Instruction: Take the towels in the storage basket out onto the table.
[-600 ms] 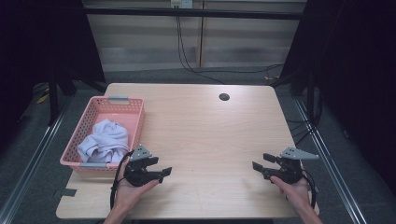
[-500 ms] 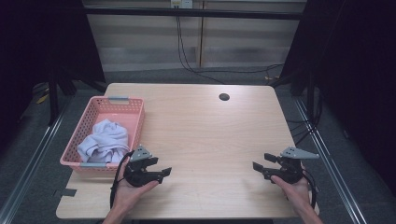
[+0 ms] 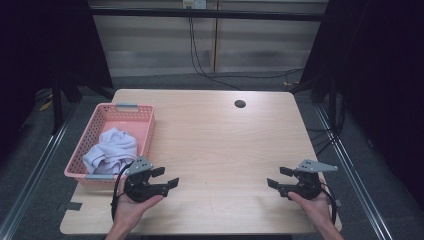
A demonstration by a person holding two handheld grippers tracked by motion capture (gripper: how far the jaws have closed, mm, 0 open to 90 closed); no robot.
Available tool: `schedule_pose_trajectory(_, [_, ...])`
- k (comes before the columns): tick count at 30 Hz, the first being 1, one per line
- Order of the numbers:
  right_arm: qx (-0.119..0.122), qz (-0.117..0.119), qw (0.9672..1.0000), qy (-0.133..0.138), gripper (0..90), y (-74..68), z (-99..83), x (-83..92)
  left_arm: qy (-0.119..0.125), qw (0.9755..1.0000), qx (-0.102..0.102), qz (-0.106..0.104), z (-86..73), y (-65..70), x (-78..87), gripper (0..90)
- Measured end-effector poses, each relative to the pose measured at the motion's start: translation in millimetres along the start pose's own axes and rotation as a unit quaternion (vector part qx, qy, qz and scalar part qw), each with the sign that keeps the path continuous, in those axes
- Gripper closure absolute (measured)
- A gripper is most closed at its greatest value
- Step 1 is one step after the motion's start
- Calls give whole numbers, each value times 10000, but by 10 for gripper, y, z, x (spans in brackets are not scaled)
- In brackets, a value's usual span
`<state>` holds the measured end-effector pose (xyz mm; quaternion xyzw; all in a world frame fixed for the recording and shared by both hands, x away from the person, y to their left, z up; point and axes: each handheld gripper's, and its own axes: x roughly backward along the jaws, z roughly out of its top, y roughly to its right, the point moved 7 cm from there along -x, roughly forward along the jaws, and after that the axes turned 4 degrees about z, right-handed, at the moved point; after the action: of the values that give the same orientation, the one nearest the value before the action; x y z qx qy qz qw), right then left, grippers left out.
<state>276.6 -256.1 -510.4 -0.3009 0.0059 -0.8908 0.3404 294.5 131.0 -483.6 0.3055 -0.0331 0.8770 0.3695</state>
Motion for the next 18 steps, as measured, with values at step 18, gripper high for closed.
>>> schedule_pose_trajectory(18, [2,89,10000,-23,236,-56,-1,-39,-30,9985,-17,539,230,-467,556,281])
